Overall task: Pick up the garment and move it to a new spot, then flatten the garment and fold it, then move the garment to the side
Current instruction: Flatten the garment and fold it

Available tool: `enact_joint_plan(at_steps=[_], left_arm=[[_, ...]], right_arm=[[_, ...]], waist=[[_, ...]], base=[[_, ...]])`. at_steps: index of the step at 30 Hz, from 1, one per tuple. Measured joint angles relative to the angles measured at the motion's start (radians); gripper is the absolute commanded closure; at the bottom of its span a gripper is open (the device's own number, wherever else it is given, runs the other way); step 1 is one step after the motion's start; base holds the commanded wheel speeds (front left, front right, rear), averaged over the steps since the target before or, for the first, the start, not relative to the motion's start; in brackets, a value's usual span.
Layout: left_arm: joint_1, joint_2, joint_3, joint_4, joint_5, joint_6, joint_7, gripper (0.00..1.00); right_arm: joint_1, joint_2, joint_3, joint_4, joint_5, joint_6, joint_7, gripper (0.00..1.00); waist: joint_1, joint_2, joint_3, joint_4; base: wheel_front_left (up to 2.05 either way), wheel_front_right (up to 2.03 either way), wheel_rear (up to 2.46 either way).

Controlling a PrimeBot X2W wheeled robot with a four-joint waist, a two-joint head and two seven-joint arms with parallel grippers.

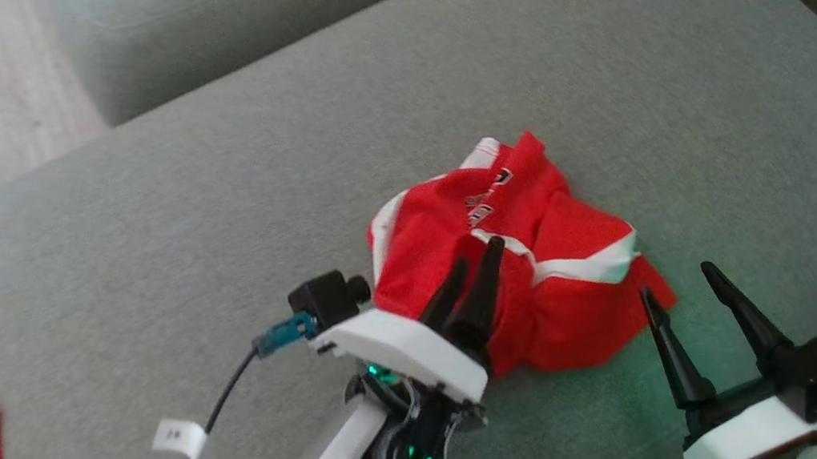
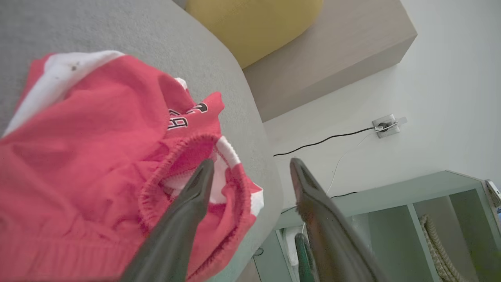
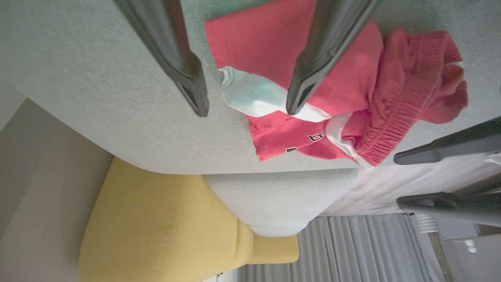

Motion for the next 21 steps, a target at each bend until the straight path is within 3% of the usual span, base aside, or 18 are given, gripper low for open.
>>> enact_joint_plan(at_steps=[9, 11, 21], left_arm=[[-0.121, 0.000, -0.065, 0.085, -0.100, 0.009, -0.040, 0.03], [-0.145, 0.000, -0.078, 0.103, -0.101, 0.006, -0.062, 1.00], [-0.323, -0.001, -0.165, 0.130, -0.080, -0.090, -0.113, 1.00]], right_arm=[[-0.029, 0.000, 0.020, 0.001, 0.012, 0.000, 0.000, 0.00], [-0.041, 0.000, 0.024, 0.001, 0.017, 0.000, 0.000, 0.00], [-0.041, 0.000, 0.025, 0.014, 0.018, 0.000, 0.000, 0.00]], waist=[[0.0001, 0.0000, 0.060, -0.072], [0.0000, 0.0000, 0.067, -0.084], [-0.0001, 0.0000, 0.053, -0.110]], base=[[0.00, 0.00, 0.00], [0.00, 0.00, 0.00], [0.00, 0.00, 0.00]])
